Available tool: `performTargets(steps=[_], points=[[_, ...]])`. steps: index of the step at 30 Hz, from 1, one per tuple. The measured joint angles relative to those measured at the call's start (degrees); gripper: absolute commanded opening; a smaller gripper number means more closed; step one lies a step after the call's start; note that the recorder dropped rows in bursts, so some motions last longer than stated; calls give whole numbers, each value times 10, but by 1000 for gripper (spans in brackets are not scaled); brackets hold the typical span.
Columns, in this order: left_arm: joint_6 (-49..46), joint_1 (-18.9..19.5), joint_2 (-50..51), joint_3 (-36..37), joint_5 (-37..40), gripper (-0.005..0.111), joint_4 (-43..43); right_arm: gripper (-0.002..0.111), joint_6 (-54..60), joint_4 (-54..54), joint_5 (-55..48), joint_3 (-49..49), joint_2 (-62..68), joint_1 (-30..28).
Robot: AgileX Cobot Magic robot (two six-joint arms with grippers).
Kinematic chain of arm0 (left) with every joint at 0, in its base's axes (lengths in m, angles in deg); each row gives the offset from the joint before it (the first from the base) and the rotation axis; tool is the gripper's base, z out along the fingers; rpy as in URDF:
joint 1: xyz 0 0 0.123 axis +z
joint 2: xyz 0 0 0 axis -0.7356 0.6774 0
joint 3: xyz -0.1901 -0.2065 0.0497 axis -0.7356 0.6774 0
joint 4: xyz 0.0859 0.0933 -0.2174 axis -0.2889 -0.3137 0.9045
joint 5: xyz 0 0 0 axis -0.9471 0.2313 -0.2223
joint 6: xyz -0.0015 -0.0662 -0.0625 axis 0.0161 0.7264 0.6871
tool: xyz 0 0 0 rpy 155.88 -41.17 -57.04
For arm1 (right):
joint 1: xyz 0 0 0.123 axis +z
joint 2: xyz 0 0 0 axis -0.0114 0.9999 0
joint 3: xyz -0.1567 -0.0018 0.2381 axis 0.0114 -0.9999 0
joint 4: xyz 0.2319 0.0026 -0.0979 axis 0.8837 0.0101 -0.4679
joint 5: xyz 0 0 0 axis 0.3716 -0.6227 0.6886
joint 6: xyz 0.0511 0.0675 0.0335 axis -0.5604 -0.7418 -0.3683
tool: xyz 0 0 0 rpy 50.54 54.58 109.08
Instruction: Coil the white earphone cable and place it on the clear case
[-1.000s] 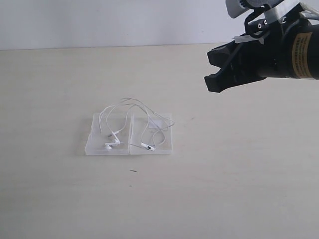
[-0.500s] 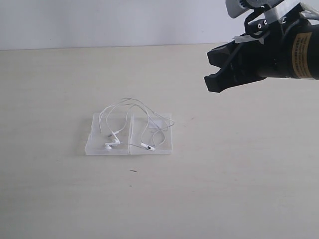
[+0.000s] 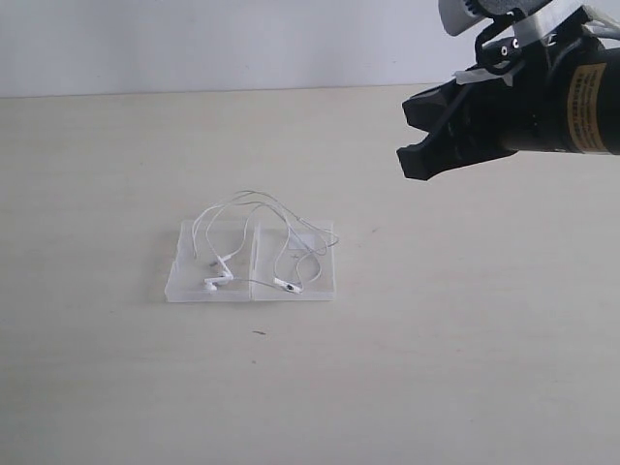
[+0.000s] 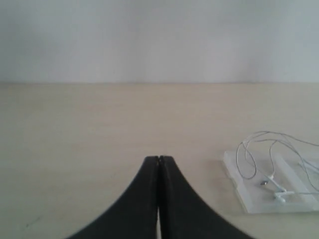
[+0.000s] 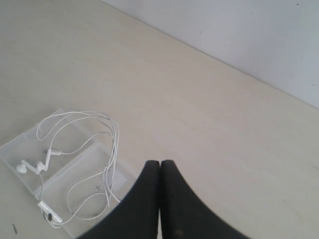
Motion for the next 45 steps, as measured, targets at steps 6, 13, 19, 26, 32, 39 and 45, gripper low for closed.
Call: performTargets(steps=[6,13,19,26,32,39,45], points=[[7,0,0,0,47,0,-39,0,0,0,0,0,0,0],[8,0,0,0,52,0,-50,0,0,0,0,0,0,0],[8,0,0,0,55,0,-51,0,0,0,0,0,0,0],[8,0,0,0,55,0,-51,0,1,0,0,0,-3,0],[8,0,0,0,55,0,-51,0,-24,0,0,-8,-99,0],[8,0,0,0,55,0,-51,0,-46,0,4,-72,-425,-42],[9,0,0,0,55,0,-51,0,-47,0,9,-108,-586,-69]])
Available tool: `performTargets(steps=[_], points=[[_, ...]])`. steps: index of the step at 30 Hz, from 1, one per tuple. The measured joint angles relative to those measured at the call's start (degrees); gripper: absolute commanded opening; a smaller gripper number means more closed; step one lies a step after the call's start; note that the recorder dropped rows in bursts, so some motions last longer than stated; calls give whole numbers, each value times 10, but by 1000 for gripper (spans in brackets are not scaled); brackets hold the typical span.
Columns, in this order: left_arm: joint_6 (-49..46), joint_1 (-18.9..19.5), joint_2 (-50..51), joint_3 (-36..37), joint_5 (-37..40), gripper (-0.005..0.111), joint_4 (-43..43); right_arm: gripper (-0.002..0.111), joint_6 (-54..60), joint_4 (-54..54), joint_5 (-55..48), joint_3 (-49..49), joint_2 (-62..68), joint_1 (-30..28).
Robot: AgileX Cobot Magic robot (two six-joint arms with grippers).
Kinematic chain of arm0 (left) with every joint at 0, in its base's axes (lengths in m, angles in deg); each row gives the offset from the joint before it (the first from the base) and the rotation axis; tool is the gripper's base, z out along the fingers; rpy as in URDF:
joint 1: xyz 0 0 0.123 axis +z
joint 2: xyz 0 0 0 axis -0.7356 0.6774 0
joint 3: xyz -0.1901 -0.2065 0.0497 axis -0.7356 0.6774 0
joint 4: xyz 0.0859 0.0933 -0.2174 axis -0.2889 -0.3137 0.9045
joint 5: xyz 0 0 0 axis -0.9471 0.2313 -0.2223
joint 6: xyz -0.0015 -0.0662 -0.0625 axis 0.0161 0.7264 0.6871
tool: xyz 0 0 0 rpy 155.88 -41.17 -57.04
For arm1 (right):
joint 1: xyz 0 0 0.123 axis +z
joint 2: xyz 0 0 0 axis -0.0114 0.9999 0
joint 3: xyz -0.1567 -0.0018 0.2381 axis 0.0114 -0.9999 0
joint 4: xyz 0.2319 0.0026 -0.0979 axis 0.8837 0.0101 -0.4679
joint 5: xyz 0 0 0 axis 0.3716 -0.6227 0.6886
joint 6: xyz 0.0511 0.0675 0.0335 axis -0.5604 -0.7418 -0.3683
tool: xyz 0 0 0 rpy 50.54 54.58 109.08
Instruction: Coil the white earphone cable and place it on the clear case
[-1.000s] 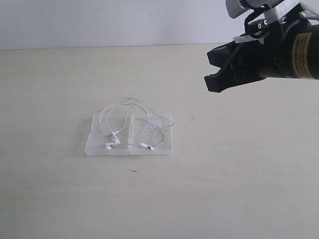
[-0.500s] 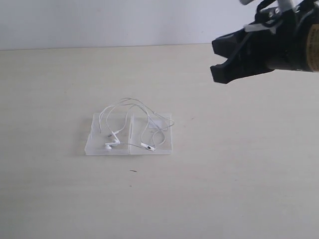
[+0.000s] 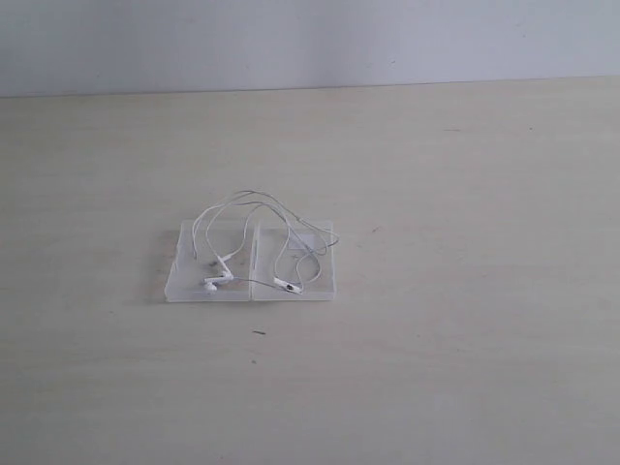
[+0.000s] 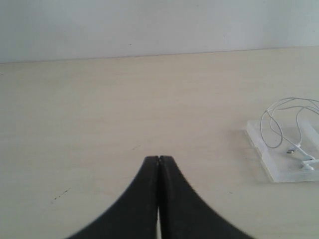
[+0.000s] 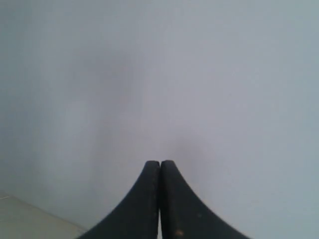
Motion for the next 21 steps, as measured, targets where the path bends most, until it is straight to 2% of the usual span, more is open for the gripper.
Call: performTargets(steps=[9,11,12,13,14,16,18,21], points=[[1,0,0,0,0,0,0,0,1,15,1,-14,-13,0],[1,0,0,0,0,0,0,0,96,171,-32,-32,-22,0],[1,0,0,0,0,0,0,0,227,319,-80,-42,-30,0],[1,0,0,0,0,0,0,0,298,397,-112,-47,-36,0],[1,0,0,0,0,0,0,0,419,513,-166,-53,-45,0],[1,0,0,0,0,0,0,0,565,635,-215,-65,-61,-4],[1,0,0,0,0,0,0,0,666,703,-229,-82,-85,-18],[1,0,0,0,0,0,0,0,728,745,-233,-102,-110,-40]])
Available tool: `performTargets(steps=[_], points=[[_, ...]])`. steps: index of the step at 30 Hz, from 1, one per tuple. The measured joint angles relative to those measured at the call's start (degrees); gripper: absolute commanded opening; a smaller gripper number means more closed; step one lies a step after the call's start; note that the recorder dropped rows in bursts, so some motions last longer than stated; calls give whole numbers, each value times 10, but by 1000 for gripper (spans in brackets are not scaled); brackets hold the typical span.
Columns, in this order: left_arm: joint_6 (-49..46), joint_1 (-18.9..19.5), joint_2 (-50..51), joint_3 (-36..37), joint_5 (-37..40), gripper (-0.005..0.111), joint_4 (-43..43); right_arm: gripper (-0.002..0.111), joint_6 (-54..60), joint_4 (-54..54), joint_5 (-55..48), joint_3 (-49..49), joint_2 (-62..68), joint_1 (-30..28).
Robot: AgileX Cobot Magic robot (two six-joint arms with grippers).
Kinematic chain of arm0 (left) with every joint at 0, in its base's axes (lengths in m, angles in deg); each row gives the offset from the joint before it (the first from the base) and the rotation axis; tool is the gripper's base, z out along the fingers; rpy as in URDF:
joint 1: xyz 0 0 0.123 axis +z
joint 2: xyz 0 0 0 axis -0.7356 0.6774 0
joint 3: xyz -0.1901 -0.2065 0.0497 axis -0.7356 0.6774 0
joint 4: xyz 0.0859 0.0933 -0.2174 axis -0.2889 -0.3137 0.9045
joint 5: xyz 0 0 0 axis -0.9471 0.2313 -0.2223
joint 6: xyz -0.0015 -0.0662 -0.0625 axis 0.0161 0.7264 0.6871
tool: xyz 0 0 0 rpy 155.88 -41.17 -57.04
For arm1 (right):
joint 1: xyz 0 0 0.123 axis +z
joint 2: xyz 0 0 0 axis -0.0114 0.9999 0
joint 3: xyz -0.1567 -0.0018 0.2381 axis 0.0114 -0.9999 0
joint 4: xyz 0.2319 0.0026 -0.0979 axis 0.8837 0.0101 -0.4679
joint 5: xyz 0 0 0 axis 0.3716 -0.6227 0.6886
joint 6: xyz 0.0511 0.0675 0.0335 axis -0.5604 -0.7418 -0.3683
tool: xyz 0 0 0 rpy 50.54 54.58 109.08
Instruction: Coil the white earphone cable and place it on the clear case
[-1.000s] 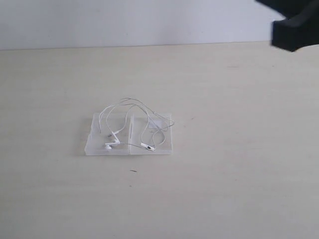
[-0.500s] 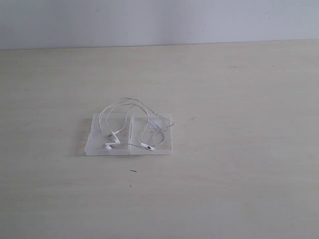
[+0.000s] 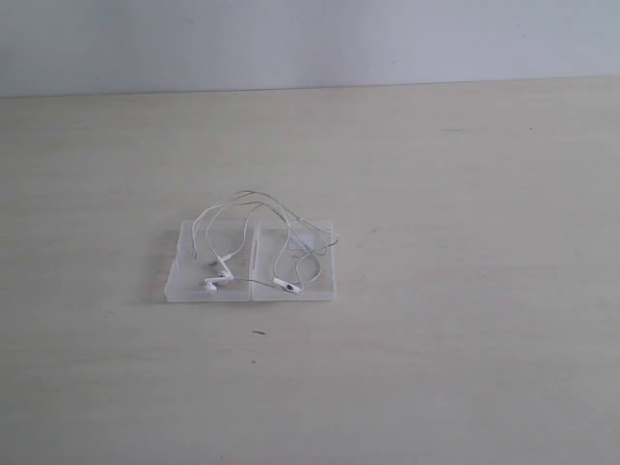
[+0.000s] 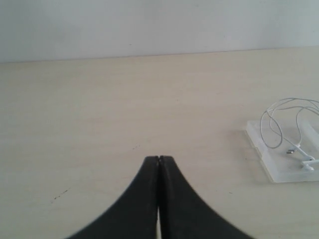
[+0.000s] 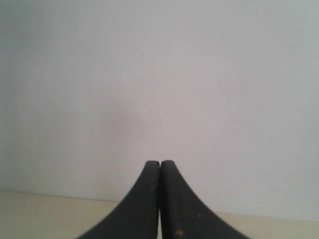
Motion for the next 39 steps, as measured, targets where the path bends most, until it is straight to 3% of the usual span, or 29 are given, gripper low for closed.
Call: performTargets(steps=[6,12,21,33,39], points=[[0,0,0,0,0,0,0,0,44,58,-4,-72,-44,-62],[0,0,0,0,0,0,0,0,139,132,-7,-136,-44,-87],[0,0,0,0,0,0,0,0,165,146,-9,-200,-44,-91],[0,0,0,0,0,0,0,0,165,151,-22,-203,-44,-91],[0,0,0,0,0,0,0,0,111,151,-28,-203,-44,-91]])
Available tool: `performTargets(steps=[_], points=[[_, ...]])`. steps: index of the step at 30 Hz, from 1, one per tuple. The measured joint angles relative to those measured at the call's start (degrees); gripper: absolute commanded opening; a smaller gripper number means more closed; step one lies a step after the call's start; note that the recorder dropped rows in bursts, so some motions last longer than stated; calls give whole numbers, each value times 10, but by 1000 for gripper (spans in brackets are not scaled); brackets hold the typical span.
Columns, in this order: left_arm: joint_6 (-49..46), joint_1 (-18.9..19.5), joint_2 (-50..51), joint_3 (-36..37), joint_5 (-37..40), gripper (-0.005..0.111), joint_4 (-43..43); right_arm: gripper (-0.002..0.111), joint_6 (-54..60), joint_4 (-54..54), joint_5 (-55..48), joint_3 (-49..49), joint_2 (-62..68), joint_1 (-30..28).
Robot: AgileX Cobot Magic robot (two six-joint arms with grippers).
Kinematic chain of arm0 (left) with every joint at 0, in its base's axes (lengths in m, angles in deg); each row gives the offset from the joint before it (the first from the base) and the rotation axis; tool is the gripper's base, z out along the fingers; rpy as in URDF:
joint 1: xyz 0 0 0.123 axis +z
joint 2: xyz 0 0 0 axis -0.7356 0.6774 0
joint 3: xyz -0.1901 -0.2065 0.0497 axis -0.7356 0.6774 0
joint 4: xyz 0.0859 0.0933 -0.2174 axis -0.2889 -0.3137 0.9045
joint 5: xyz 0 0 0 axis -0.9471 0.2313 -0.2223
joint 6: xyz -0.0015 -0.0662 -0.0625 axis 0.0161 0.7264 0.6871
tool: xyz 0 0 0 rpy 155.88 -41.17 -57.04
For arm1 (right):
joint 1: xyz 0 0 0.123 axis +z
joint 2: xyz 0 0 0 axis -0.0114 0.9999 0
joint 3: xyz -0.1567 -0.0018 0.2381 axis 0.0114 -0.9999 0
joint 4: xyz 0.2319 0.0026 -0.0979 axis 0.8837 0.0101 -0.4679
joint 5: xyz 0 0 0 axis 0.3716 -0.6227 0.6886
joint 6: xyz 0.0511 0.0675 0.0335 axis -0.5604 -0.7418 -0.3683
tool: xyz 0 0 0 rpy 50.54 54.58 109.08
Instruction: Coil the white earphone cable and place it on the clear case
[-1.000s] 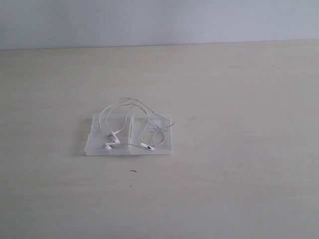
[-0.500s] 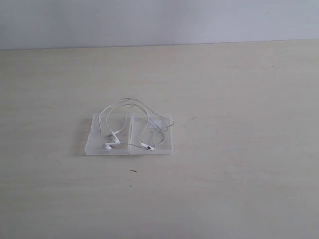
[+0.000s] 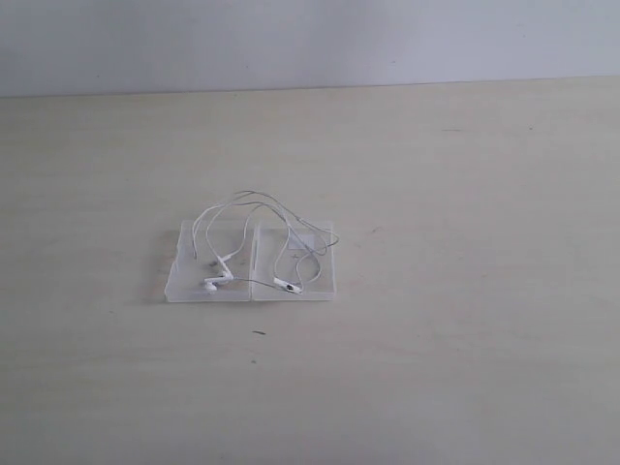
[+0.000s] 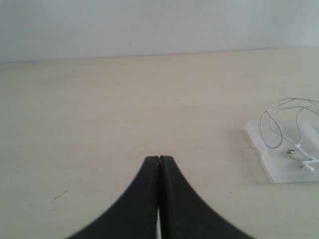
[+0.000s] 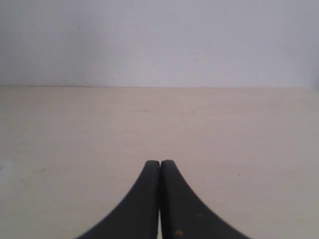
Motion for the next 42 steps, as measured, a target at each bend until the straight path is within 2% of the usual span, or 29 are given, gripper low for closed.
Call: performTargets(steps=[42], points=[[0,0,0,0,0,0,0,0,-21,0,-5,0,0,0]])
